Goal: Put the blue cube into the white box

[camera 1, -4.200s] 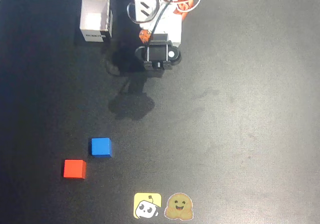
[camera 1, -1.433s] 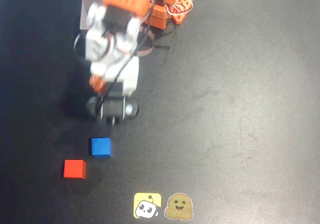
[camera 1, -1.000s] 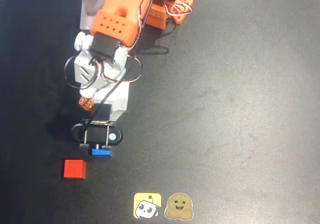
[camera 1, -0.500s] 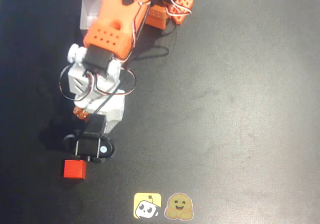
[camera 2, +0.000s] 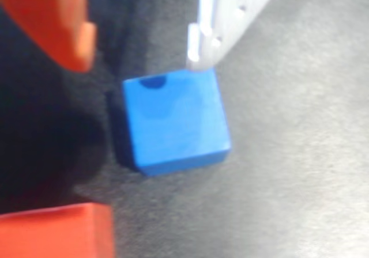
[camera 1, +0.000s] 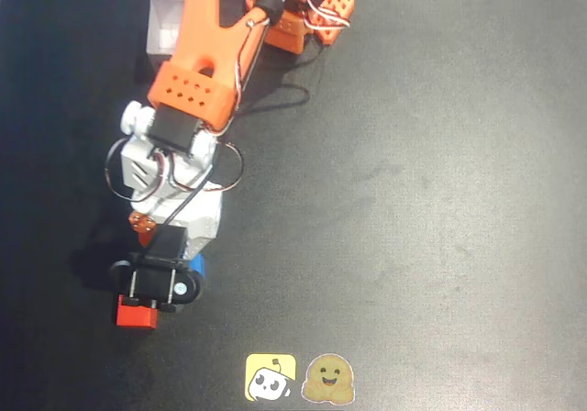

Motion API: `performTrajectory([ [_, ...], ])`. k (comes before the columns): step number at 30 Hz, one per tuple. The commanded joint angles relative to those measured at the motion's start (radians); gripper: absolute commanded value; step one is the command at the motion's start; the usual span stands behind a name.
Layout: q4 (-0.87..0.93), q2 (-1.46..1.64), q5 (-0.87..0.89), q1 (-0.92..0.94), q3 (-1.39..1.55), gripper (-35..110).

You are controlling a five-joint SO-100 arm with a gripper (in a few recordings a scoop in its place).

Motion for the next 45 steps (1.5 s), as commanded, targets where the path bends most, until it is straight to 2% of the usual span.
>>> performTrajectory([
  [1, -0.023, 0.011, 0.015, -0.020, 0.008, 16],
  [21, -0.106, -0.026, 0.012, -0.071, 0.063, 24],
  [45, -0.212, -0.129, 0.008, -0.061, 0.141, 24],
])
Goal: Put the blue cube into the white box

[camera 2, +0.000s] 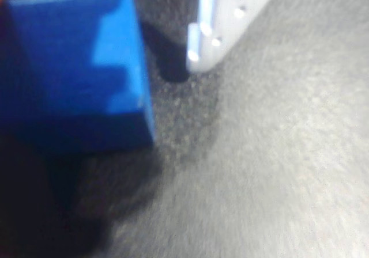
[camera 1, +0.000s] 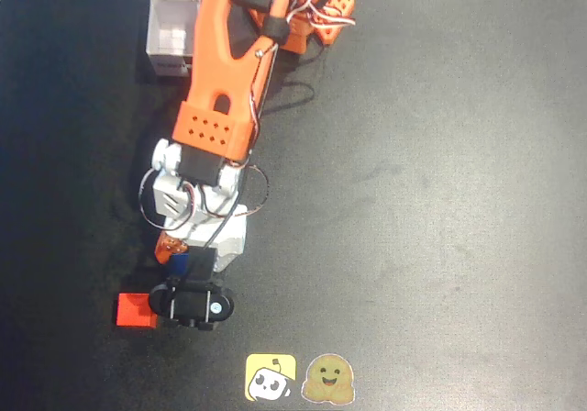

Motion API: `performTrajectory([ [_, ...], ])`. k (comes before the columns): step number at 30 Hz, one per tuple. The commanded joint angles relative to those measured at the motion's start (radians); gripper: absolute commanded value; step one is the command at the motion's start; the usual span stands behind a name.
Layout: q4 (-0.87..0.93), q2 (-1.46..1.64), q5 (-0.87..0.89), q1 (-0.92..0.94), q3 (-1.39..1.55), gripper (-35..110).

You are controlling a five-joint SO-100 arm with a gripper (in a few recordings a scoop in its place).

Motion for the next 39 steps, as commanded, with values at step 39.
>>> performTrajectory([
  [39, 0.172, -0.179, 0.005, 0.028, -0.316, 4],
])
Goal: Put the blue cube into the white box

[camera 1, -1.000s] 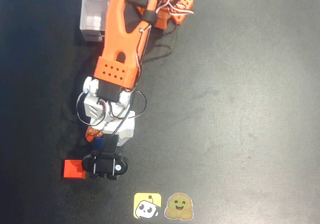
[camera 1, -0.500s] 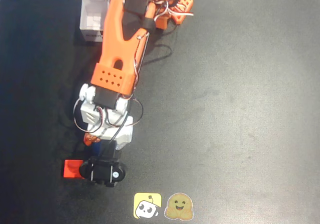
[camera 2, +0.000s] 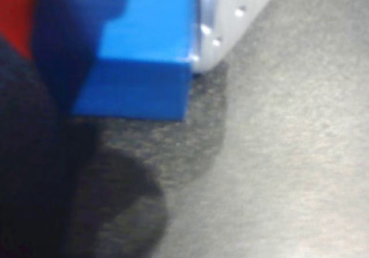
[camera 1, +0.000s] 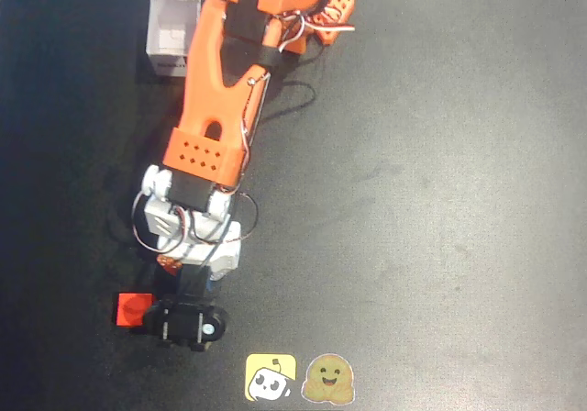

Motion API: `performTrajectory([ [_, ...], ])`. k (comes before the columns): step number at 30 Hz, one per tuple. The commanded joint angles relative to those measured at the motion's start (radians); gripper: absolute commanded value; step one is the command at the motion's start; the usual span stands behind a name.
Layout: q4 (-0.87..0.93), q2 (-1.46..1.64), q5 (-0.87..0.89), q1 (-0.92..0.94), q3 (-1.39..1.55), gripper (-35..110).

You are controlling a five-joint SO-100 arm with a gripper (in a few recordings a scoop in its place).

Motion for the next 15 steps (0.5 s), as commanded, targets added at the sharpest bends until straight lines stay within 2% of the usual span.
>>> performTrajectory([
  [1, 0.008, 0.009, 0.006, 0.017, -0.031, 1],
  [9, 0.032, 0.051, 0.002, 0.023, -0.031, 0],
  [15, 0.126, 0.178, -0.012, 0.044, -0.051, 0],
])
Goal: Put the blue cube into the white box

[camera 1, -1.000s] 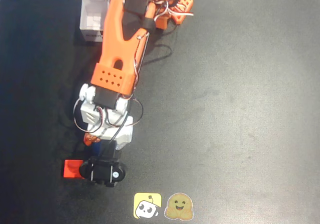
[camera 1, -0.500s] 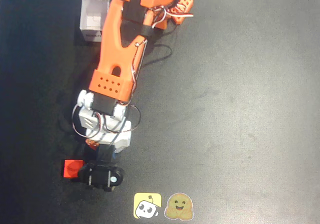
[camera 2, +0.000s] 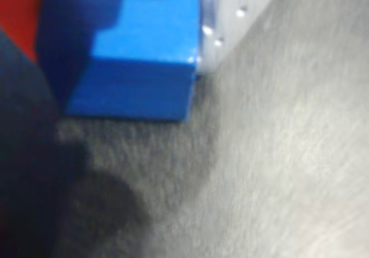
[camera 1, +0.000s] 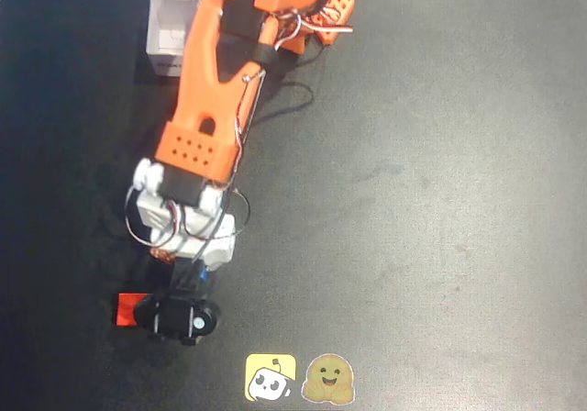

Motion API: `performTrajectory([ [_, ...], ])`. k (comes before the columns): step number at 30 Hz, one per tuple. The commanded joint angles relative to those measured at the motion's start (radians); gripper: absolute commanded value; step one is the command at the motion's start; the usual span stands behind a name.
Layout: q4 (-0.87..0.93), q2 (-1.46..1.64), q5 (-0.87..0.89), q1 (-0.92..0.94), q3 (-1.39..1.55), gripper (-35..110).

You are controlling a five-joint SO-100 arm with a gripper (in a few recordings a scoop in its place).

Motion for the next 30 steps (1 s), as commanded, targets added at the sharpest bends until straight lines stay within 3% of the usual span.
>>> performTrajectory([
  [1, 0.067, 0.153, -0.014, 0.025, -0.048, 0],
  [10, 0.299, 0.414, -0.038, 0.095, 0.005, 0],
  [30, 0.434, 1.230, -0.216, 0.411, 0.589, 0],
])
